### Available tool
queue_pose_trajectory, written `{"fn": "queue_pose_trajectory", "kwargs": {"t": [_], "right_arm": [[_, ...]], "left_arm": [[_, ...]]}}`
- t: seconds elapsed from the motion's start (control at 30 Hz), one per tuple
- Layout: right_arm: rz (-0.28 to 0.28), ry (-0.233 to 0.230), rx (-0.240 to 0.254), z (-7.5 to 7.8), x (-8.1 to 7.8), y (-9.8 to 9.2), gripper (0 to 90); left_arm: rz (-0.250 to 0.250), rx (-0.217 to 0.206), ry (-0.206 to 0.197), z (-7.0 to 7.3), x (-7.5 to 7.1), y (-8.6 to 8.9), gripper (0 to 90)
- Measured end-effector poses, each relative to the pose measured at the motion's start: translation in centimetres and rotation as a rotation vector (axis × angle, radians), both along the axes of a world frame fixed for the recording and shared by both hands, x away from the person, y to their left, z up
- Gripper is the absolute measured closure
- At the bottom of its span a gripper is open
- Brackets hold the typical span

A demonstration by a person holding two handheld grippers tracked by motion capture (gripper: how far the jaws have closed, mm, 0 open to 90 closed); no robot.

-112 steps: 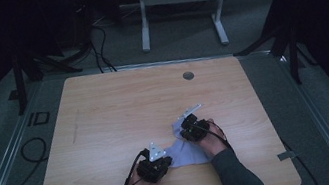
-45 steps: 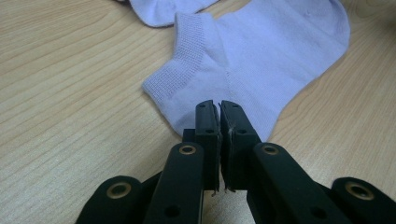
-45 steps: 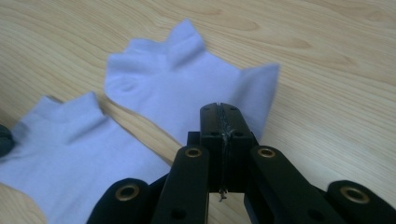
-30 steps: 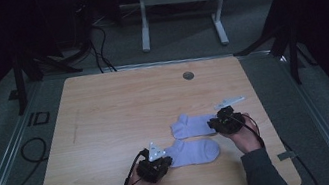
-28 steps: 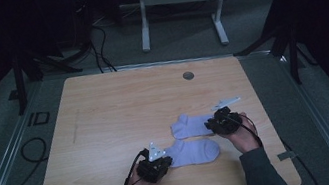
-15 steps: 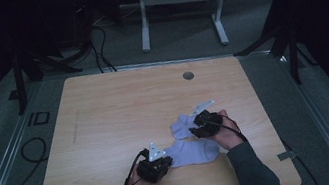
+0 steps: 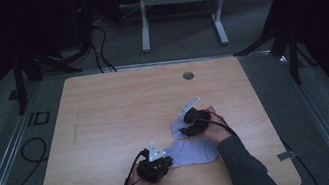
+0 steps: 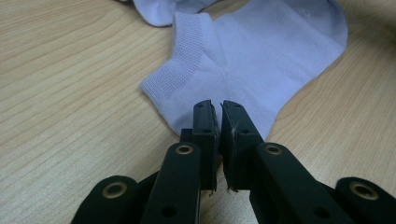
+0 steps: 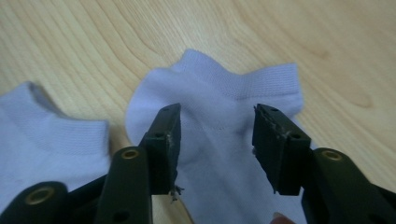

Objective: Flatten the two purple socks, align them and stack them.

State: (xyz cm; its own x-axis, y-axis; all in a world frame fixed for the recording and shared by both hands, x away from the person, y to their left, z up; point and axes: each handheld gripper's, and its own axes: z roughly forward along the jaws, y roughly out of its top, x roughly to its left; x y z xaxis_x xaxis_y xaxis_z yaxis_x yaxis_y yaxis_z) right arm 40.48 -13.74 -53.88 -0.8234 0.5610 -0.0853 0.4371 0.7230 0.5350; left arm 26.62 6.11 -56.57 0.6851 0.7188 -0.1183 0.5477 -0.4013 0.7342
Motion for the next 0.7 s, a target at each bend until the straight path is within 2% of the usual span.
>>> {"fn": "queue_pose_trajectory", "kwargs": {"t": [0.1,0.3,0.53,0.7], "right_arm": [[-0.027,0.051,0.048,-0.44,0.67,-0.32,47.4],[-0.037,0.046,0.061,-0.54,0.80,-0.50,48.7],[-0.094,0.037,0.077,-0.53,0.84,-0.66,64.0],[-0.115,0.030,0.085,-0.57,0.76,-0.56,69.9]], "left_arm": [[0.001,-0.001,-0.001,0.00,-0.01,-0.01,84.4],[0.000,0.003,-0.001,0.02,-0.04,-0.05,84.0],[-0.001,0.000,0.001,0.01,-0.05,-0.05,83.5],[0.000,0.002,-0.001,0.01,-0.06,-0.08,83.2]]}}
